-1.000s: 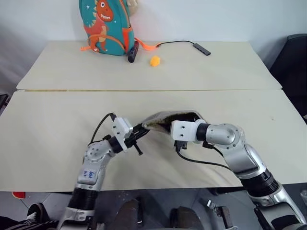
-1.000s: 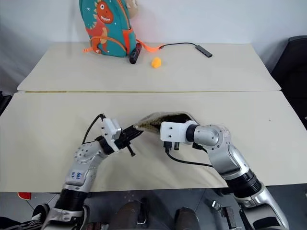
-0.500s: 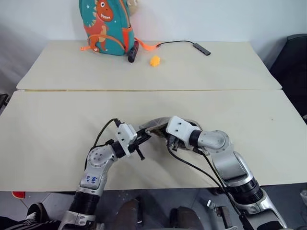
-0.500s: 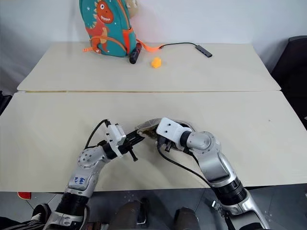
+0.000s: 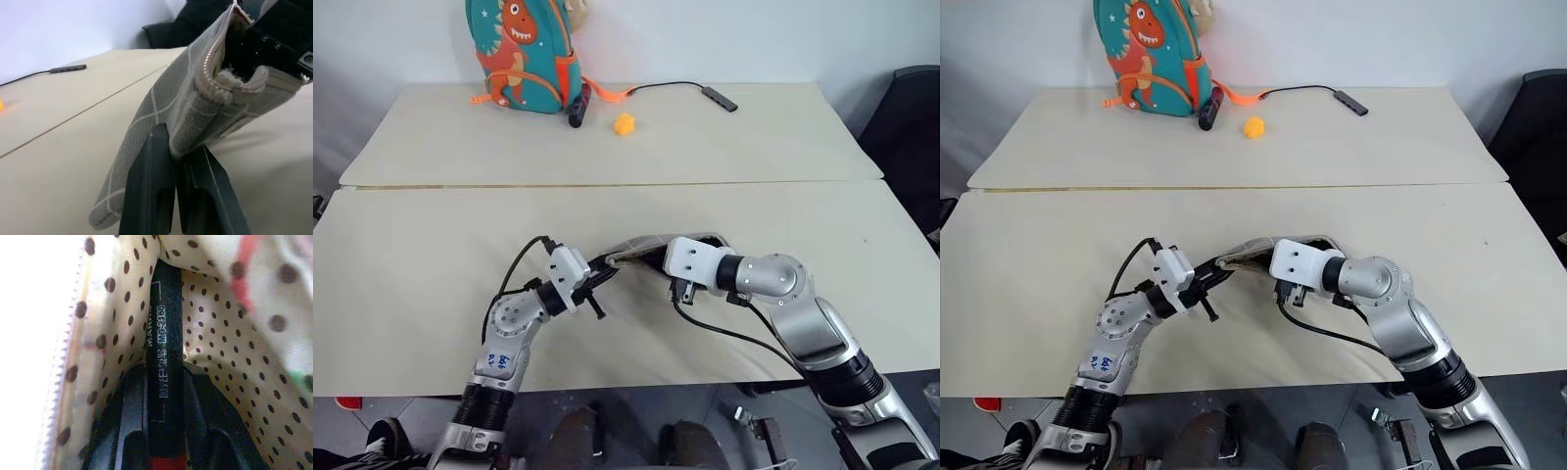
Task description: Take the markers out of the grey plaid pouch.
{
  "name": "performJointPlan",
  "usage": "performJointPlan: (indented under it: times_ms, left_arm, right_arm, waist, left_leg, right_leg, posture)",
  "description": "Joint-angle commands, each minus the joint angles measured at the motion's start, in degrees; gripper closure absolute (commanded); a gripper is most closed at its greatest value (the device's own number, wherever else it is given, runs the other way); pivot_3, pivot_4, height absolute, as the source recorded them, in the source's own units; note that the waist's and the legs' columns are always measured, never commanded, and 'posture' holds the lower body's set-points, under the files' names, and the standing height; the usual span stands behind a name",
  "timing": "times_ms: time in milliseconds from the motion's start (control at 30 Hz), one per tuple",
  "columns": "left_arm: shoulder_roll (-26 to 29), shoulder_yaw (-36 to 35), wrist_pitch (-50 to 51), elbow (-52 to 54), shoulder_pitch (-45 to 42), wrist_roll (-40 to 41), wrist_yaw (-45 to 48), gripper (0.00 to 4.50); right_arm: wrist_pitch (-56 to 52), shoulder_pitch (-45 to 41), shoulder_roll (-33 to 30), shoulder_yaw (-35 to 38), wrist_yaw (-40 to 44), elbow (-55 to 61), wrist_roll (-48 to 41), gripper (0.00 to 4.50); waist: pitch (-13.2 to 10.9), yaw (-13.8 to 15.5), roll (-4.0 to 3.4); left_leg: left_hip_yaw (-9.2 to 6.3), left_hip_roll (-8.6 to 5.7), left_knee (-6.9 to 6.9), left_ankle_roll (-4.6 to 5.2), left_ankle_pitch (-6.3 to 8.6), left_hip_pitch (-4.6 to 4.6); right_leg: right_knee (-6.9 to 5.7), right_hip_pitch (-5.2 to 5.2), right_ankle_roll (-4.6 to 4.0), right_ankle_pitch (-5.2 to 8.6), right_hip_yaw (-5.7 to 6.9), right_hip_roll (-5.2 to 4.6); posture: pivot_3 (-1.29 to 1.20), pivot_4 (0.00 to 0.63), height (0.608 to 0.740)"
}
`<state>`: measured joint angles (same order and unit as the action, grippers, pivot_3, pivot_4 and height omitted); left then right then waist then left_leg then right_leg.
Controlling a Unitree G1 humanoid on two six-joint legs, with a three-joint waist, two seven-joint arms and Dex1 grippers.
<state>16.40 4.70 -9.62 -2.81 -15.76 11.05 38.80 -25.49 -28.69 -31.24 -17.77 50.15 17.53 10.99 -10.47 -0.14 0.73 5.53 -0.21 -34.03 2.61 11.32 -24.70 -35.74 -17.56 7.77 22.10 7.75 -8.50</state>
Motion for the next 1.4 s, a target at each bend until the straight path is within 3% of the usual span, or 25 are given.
performJointPlan:
  times_ms: [33,367,533,600,800,967,1133,1233,1333,1400]
  left_arm:
    - [0.67,-1.42,0.12,-1.12,-0.28,-0.18,-1.00,4.50]
    - [-2.63,4.90,1.62,2.09,0.03,-4.50,-2.87,4.50]
    - [-1.40,4.92,1.80,1.17,-0.40,-7.56,-4.15,4.50]
    - [-0.20,4.35,-0.19,-0.72,-0.91,-9.43,-4.95,4.50]
    - [-0.76,0.33,0.13,-3.24,-2.52,-8.86,-10.12,4.50]
    - [-2.32,0.15,2.38,-1.77,-1.96,-5.69,-9.49,4.50]
    - [-0.66,3.69,0.98,-1.40,-1.60,-8.22,-6.97,4.50]
    - [0.31,6.34,-0.94,-0.98,-1.05,-9.42,-4.59,4.50]
    - [0.00,6.22,-0.38,-0.97,-0.94,-9.52,-5.46,4.50]
    - [0.55,6.69,-1.60,-1.49,-1.58,-10.38,-5.06,4.50]
  right_arm:
    - [2.74,-2.37,-0.81,1.94,1.80,3.60,-3.26,3.93]
    - [0.81,-5.48,-0.32,-6.05,1.00,1.66,4.91,3.93]
    - [-2.82,-6.31,-3.88,-7.17,3.46,2.47,9.52,3.93]
    - [-9.33,-5.81,-3.25,-5.97,6.23,5.83,6.78,3.93]
    - [-10.88,-0.05,-6.68,-4.79,7.46,9.36,5.36,3.93]
    - [-2.21,1.72,-7.22,-7.24,3.36,7.41,8.86,3.93]
    - [2.92,-3.02,-5.45,-6.32,2.94,6.38,8.21,3.93]
    - [-2.15,-5.48,-3.17,-4.50,3.93,6.33,6.13,3.93]
    - [0.33,-7.18,-5.17,-5.69,5.15,5.32,8.51,3.93]
    - [-7.23,-7.64,-1.14,-3.25,4.82,5.88,5.06,3.93]
  waist:
    - [0.00,0.04,0.00]
    - [0.00,0.15,0.00]
    - [0.00,0.09,0.00]
    - [0.00,0.16,0.00]
    - [0.00,0.28,0.00]
    - [0.00,0.20,0.00]
    - [0.00,-0.02,-0.01]
    - [0.00,0.07,0.00]
    - [0.00,0.17,-0.01]
    - [0.00,0.17,0.00]
  left_leg:
    - [0.00,0.00,-0.01,0.00,0.00,0.00]
    - [-0.03,-0.01,-0.02,0.01,-0.01,-0.02]
    - [-0.02,-0.02,-0.03,0.02,-0.01,-0.04]
    - [-0.03,-0.02,-0.03,0.02,-0.01,-0.04]
    - [-0.10,-0.02,-0.03,0.01,0.00,-0.05]
    - [-0.11,-0.01,-0.03,0.00,0.00,-0.07]
    - [-0.04,-0.01,-0.04,0.00,-0.03,-0.05]
    - [-0.06,-0.01,-0.05,0.00,-0.03,-0.05]
    - [-0.10,-0.02,-0.06,0.01,-0.03,-0.07]
    - [-0.10,-0.03,-0.06,0.01,-0.03,-0.08]
  right_leg:
    - [0.00,0.01,0.00,0.00,0.00,0.00]
    - [-0.02,0.00,0.00,0.00,-0.02,-0.02]
    - [-0.01,0.00,0.00,0.00,0.00,-0.01]
    - [-0.01,-0.01,0.00,0.00,-0.01,-0.02]
    - [0.06,0.04,0.00,0.00,-0.03,-0.05]
    - [0.06,0.03,0.00,0.00,-0.03,-0.04]
    - [0.04,0.01,0.00,0.00,0.02,0.00]
    - [0.02,0.02,0.00,0.00,0.00,-0.01]
    - [0.01,0.03,0.00,0.00,0.00,-0.02]
    - [0.04,0.04,0.00,0.00,0.00,-0.03]
  posture:
    - [0.00,0.150,0.740]
    - [0.00,0.150,0.740]
    - [0.00,0.150,0.740]
    - [0.00,0.150,0.740]
    - [0.00,0.150,0.740]
    - [0.00,0.150,0.740]
    - [0.00,0.150,0.740]
    - [0.00,0.150,0.740]
    - [0.00,0.150,0.740]
    - [0.00,0.150,0.740]
